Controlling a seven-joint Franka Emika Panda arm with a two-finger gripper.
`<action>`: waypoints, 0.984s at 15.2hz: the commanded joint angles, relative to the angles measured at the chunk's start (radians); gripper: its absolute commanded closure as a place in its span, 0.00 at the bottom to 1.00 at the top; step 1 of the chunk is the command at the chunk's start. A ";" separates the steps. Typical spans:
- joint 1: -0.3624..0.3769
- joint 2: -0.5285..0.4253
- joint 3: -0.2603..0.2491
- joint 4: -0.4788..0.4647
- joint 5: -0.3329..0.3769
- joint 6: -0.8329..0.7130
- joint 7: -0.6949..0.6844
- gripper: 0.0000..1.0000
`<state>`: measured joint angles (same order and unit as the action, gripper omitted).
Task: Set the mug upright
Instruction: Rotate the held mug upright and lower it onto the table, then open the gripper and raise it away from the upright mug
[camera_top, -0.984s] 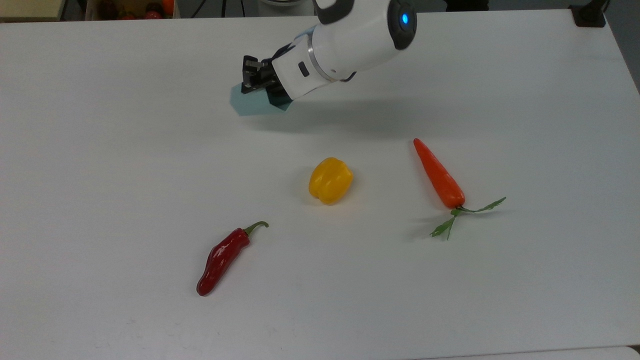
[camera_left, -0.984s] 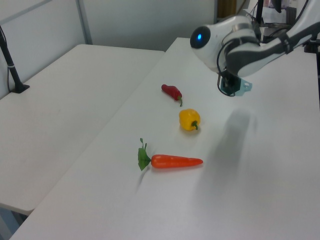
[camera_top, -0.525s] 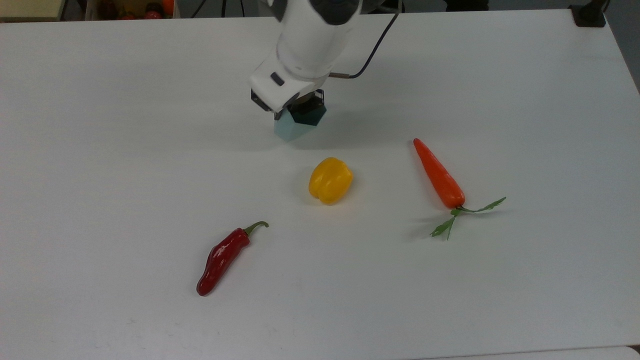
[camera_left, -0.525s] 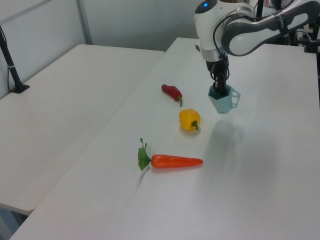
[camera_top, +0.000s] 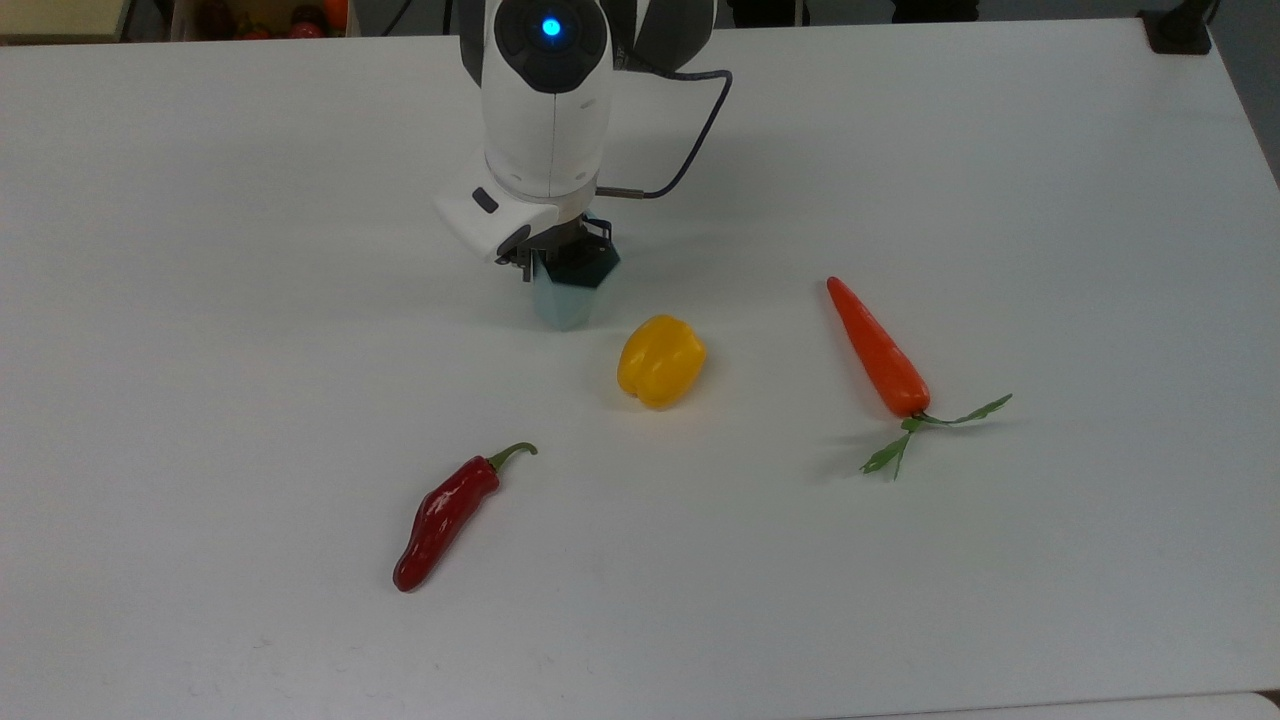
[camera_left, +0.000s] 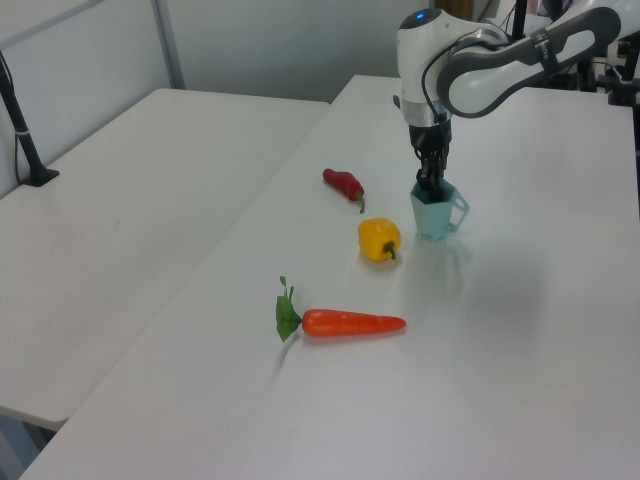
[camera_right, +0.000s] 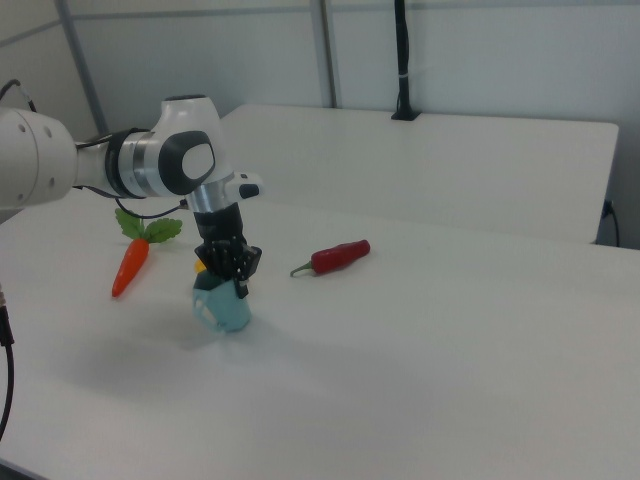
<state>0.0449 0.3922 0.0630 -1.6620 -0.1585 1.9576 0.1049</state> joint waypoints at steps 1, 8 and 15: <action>-0.019 -0.035 0.000 -0.013 0.023 -0.074 -0.128 0.31; -0.019 -0.159 -0.005 0.002 0.020 -0.167 -0.119 0.00; -0.020 -0.390 -0.008 0.002 0.027 -0.315 -0.116 0.00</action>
<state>0.0243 0.0806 0.0630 -1.6241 -0.1576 1.6661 0.0046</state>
